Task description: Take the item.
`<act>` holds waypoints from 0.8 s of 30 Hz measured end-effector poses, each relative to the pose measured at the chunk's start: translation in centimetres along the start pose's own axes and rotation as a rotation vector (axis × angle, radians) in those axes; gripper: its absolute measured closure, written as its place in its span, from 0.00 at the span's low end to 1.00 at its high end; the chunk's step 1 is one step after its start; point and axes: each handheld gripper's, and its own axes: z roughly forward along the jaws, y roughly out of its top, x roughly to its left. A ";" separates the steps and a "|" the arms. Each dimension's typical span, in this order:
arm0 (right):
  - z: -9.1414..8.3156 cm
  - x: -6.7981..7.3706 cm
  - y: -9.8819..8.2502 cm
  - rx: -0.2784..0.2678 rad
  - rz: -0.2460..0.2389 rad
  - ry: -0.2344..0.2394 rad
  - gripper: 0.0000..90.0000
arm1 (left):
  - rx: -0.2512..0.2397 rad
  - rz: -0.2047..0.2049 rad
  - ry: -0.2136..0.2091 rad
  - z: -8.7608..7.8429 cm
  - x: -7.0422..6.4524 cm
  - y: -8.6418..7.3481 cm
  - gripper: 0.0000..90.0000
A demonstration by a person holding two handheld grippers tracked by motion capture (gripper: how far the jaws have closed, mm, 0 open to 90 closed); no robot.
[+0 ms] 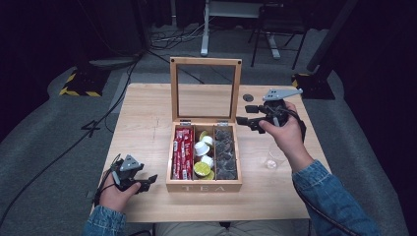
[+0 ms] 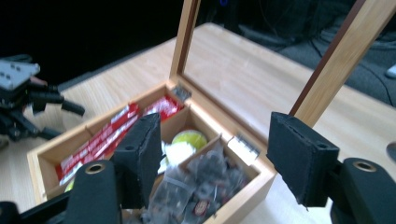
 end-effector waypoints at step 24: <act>8.2 2.8 -5.1 0.288 -0.073 0.080 0.61 | 0.003 0.049 0.048 1.1 0.2 -0.8 0.25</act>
